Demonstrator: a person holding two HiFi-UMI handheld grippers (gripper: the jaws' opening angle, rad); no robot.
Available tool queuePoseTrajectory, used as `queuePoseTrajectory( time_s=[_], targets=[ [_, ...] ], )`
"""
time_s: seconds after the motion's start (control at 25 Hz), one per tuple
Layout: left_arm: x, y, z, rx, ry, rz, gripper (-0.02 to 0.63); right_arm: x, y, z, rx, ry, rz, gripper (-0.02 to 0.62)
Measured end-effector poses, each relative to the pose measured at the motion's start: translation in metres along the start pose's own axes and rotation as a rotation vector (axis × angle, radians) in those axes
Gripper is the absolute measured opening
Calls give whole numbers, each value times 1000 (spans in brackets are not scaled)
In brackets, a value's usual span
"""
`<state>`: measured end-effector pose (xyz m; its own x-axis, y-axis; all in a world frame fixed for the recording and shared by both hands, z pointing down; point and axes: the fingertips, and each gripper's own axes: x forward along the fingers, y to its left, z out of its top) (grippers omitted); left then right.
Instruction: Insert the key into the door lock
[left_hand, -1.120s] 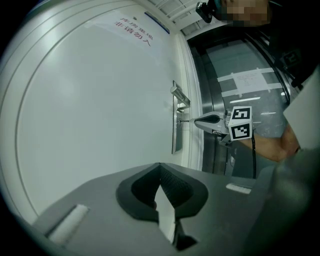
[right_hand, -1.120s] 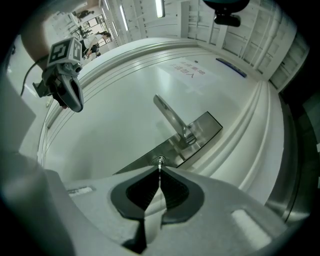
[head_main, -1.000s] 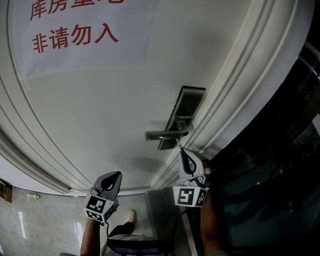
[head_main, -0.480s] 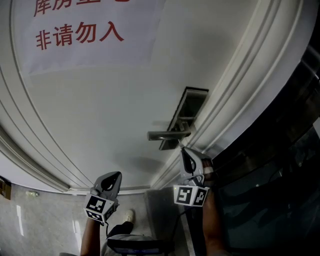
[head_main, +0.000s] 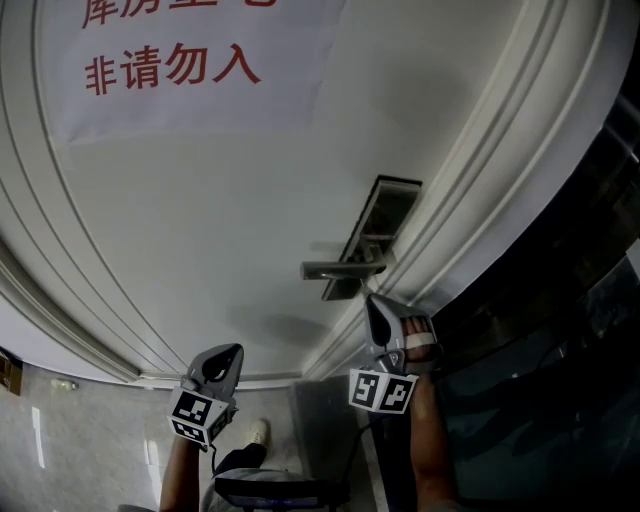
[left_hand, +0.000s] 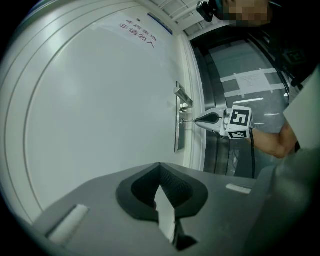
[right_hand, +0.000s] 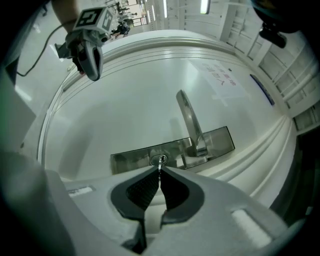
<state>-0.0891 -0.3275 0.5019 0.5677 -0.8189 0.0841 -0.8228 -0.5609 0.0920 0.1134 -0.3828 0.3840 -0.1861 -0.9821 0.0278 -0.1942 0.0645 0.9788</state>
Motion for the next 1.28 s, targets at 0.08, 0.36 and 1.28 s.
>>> queuePoseTrajectory(
  time_s=[0.08, 0.36, 1.28],
  targets=[
    [0, -1, -1, 1, 4, -1, 2, 0, 1, 0, -53, 10, -3, 11],
    [-2, -1, 1, 1, 2, -7, 2, 0, 2, 2, -142, 31, -4, 11],
    [-2, 0, -1, -14, -5, -23, 2, 1, 0, 7, -256, 93, -1, 12]
  ],
)
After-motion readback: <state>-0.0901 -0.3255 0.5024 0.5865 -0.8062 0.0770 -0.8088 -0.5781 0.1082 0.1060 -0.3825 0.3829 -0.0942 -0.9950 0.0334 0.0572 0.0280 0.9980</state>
